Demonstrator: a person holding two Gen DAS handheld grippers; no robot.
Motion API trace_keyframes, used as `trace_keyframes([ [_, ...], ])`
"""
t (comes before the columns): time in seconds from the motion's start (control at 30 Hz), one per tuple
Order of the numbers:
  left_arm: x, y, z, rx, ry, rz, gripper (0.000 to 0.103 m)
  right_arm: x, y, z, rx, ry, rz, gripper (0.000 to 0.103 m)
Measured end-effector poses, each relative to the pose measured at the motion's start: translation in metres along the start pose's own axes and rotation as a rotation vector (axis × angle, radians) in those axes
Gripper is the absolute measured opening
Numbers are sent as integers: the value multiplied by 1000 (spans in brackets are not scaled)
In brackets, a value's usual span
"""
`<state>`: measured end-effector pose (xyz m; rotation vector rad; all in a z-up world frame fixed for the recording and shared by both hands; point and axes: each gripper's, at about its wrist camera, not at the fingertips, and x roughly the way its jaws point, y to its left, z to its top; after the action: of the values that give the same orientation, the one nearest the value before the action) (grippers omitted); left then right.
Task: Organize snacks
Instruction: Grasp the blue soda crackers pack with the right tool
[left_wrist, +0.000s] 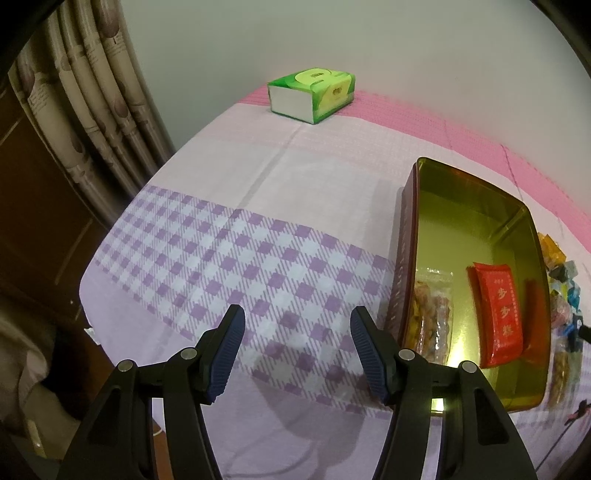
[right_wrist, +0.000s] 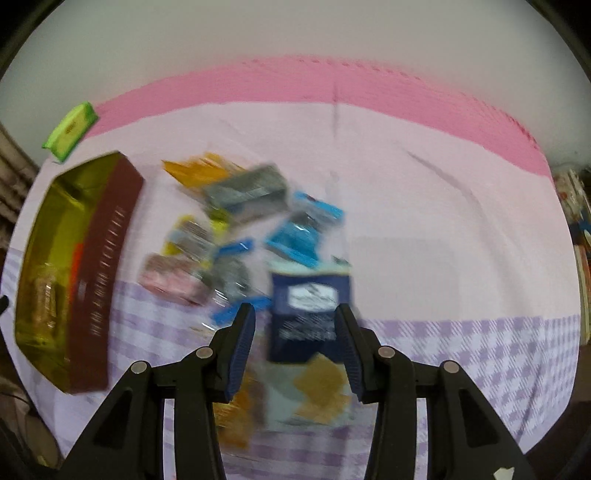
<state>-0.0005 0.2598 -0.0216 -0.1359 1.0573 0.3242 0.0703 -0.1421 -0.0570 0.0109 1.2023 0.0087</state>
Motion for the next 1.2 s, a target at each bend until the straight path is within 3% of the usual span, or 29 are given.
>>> trace_keyframes([
  [0.53, -23, -39, -4, 120, -33, -17, 61, 19, -9, -14, -6, 20, 48, 50],
  [0.9, -49, -111, -7, 242, -37, -141, 63, 25, -10, -20, -34, -8, 54, 47],
  [1.2, -55, -185, -17, 335, 38, -287, 63, 20, -34, -34, -16, -17, 40, 47],
])
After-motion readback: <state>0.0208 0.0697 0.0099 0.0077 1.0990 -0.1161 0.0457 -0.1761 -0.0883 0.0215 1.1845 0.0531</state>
